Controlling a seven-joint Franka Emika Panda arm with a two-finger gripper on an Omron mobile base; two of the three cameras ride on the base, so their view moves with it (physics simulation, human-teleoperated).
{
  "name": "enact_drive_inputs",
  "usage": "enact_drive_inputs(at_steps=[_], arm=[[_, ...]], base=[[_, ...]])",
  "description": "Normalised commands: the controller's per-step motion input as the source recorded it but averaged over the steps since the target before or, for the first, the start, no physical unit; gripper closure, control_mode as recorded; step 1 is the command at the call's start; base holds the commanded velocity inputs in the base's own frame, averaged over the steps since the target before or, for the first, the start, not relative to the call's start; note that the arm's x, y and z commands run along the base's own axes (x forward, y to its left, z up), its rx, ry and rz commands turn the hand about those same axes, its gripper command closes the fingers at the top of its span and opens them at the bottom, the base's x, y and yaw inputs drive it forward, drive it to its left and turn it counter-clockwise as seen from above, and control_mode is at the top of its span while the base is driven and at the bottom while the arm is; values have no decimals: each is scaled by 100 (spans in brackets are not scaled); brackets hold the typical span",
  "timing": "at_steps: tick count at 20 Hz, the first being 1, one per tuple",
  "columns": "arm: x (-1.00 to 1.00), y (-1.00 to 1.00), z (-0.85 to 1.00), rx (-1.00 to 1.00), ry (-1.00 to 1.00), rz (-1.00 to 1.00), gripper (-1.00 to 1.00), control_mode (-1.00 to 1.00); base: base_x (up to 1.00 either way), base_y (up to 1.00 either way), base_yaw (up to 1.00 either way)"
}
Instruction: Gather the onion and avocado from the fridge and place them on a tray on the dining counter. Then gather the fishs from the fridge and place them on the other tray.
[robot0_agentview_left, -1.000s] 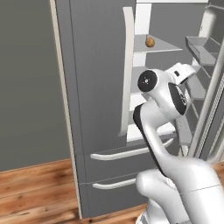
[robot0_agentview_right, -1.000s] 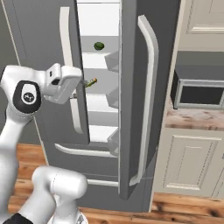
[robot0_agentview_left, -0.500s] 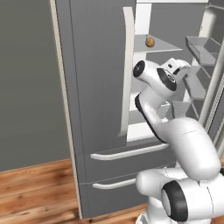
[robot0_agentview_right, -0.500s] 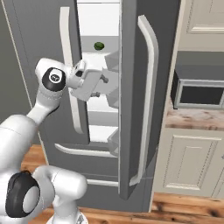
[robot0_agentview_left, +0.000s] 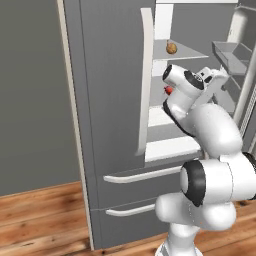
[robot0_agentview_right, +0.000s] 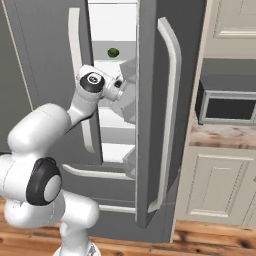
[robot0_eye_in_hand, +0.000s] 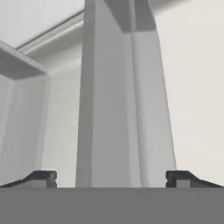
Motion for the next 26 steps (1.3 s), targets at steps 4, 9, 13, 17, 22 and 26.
enact_drive_inputs(at_steps=[4,9,13,17,22,26], arm=[[-3,-98,-50,0,0,-19,-100,-100],[0,-100,-39,0,0,-16,-100,-100],[0,-100,-25,0,0,-13,-100,-100],[-3,-80,-1,0,-6,-5,-100,-100],[-76,10,2,-5,-36,2,-100,-100],[-84,57,0,-3,-41,10,-100,-100]], base=[[0,0,0],[0,0,0],[0,0,0],[0,0,0],[0,0,0],[0,0,0]])
